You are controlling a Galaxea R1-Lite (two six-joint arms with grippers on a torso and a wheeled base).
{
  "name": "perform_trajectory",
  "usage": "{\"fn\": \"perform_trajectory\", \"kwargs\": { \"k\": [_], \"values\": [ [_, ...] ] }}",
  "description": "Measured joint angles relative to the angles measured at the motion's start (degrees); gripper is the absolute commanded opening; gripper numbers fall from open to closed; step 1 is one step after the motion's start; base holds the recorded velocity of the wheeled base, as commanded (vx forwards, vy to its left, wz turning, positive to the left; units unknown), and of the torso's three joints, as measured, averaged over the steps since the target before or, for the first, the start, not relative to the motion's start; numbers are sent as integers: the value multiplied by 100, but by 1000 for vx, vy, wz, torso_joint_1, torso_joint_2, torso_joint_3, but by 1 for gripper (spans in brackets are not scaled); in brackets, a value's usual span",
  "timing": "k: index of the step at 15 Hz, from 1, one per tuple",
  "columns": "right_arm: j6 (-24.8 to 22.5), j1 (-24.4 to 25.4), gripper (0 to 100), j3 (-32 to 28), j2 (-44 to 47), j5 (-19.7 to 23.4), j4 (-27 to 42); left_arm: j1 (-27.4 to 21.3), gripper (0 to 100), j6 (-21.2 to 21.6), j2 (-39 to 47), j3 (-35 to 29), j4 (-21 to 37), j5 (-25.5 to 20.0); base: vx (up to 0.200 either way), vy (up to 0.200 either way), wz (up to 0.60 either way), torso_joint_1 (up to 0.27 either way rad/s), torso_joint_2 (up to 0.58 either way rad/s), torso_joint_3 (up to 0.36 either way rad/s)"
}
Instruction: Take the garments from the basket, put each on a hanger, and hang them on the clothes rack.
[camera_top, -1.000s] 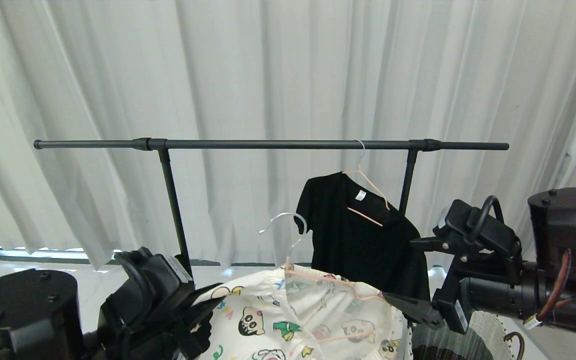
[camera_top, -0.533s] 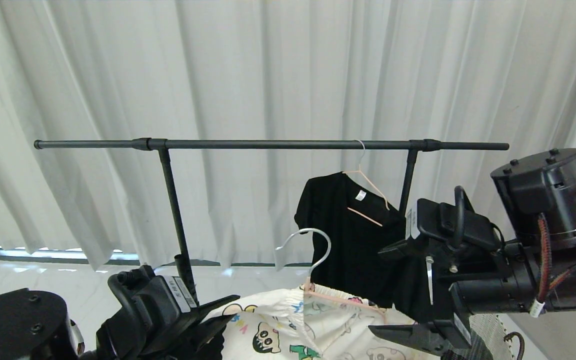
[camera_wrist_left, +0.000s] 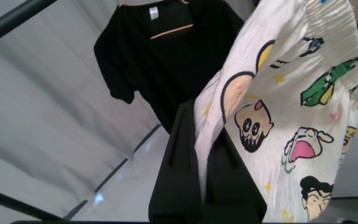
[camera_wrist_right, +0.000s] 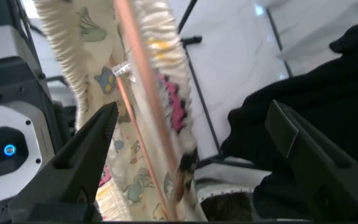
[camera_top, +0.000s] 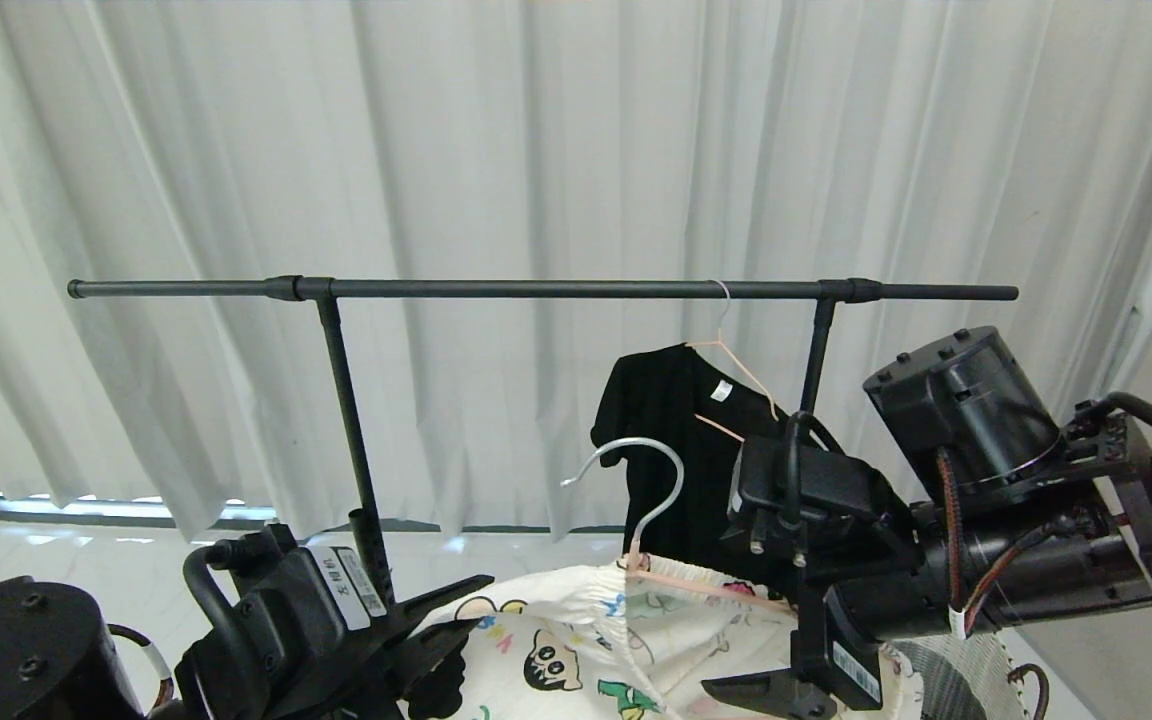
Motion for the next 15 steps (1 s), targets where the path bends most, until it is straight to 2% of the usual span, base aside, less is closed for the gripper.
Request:
{"fn": "perform_trajectory", "kwargs": {
  "k": [4,5,13,14,15],
  "values": [
    [13,15,100,-154,123,-15,252,-35,0,0,5,-11,-5,0,0,0,0,0,0,0],
    [13,15,0,-155,134,-20,255,-35,0,0,5,-20,-5,0,0,0,0,0,0,0],
    [-6,-5,0,-160,215,-69,30,-41,0,0,5,-27,-11,6,0,0,0,0,0,0],
    [-17,-5,0,-155,223,-79,-30,-41,100,-2,2,-24,-11,9,0,0,0,0,0,0],
    [-85,-5,0,-145,230,-107,-132,-55,100,-5,0,-22,-13,6,0,0,0,0,0,0]
  ]
}}
